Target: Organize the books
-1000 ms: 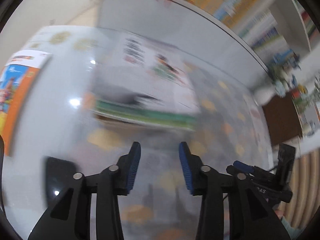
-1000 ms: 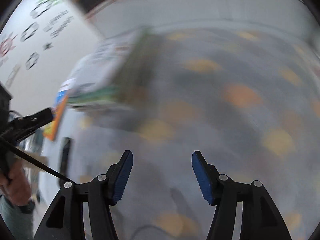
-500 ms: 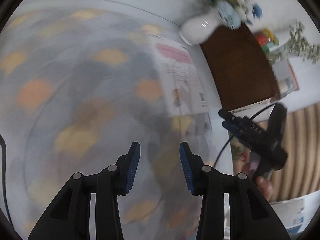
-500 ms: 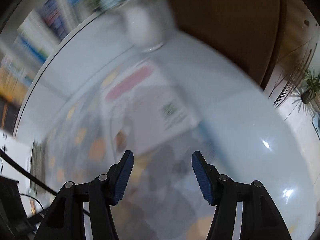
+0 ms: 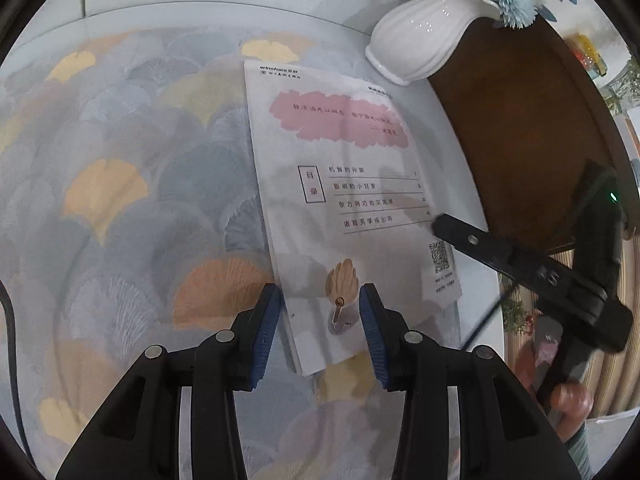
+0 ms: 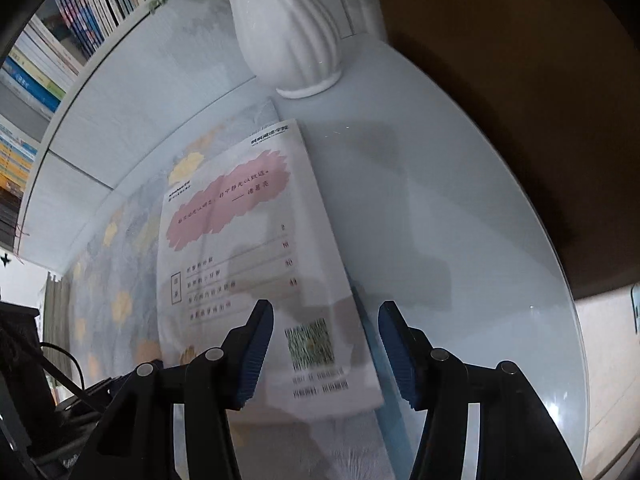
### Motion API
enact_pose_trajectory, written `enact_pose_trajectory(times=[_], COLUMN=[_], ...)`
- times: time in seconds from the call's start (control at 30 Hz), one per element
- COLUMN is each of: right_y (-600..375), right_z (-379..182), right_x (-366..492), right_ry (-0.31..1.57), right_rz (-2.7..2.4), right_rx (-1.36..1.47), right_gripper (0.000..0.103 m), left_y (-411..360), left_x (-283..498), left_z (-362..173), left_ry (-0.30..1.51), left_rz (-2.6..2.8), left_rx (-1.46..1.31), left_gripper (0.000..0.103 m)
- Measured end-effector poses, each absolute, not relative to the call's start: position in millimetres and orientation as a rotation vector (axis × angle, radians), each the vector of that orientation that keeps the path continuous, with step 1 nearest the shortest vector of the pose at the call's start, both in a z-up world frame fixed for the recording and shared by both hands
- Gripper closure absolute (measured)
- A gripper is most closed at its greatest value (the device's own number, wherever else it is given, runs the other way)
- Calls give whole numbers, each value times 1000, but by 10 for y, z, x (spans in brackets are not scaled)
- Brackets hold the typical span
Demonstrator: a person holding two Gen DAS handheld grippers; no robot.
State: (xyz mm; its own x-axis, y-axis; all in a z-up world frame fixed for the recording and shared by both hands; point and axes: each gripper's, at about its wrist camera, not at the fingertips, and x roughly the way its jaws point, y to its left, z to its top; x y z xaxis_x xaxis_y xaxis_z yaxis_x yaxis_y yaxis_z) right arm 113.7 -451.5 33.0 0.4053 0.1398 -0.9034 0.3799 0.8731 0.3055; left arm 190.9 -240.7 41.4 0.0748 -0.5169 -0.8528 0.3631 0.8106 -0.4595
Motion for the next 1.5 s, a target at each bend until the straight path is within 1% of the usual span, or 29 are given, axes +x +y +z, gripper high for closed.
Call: enact_pose_trajectory(times=[0.17,0.3,0.33,0.37,0.47,0.53,0.67,0.73,0.77,0.8,0.83,0.9,1.07,1.2,1.23,1.33,1.47,1.5], right_y=[-4467,-4338,-4302,-4231,-3978,-3810,-3339,-3198,-3155,-3133,-3115,-3093,-3108,-3008,-3018,-3192,-3433,-3425], right_z=[247,492,538,618,764,749,464,263,285,324,348,340,306,294,306,376,674,750], right_x=[1356,1252,1229,1160,924,786,273,108,5,-44,-72,-78,-54,-8,-16,-73,-70,-52], right_ry=[1213,1201,1194,1186,1177,1192,1263,1321,1287,1270,1271,1248,1244,1223,1224,1217,1110,1085], right_rz=[-112,-93,-87,-71,-13,74,216,259,252,253,252,205,278,246,250,314,559,627], right_rx=[469,388,377,368,361,419,479,520,504,480,451,360,389,340,351,508,810,862], right_gripper=[47,46,40,38,37,37,38,42,43,43,46,47,43,43,43,43,43,45], left_y=[-2370,-2275,-2225,-2159,-1761,-1461,-774,-530,-477,-435,-389,-365,-568,-638,-606,-521,-355,-327], left_x=[1873,1771,1728,1668,1356,1164,698,479,432,395,358,337,352,353,313,251,181,169], left_z=[421,446,459,479,522,551,499,456,446,435,433,446,424,420,416,387,312,310], left_ry=[1331,1340,1344,1343,1350,1357,1416,1436,1433,1428,1423,1403,1374,1369,1365,1359,1393,1409], left_rz=[-710,-743,-750,-753,-708,-699,-610,-570,-553,-530,-520,-529,-525,-498,-493,-501,-530,-542], left_rx=[-124,-127,-137,-143,-127,-140,-210,-238,-243,-251,-270,-301,-274,-285,-299,-349,-496,-526], left_gripper=[65,65,65,64,64,65,65,65,65,65,65,65,63,63,63,63,63,63])
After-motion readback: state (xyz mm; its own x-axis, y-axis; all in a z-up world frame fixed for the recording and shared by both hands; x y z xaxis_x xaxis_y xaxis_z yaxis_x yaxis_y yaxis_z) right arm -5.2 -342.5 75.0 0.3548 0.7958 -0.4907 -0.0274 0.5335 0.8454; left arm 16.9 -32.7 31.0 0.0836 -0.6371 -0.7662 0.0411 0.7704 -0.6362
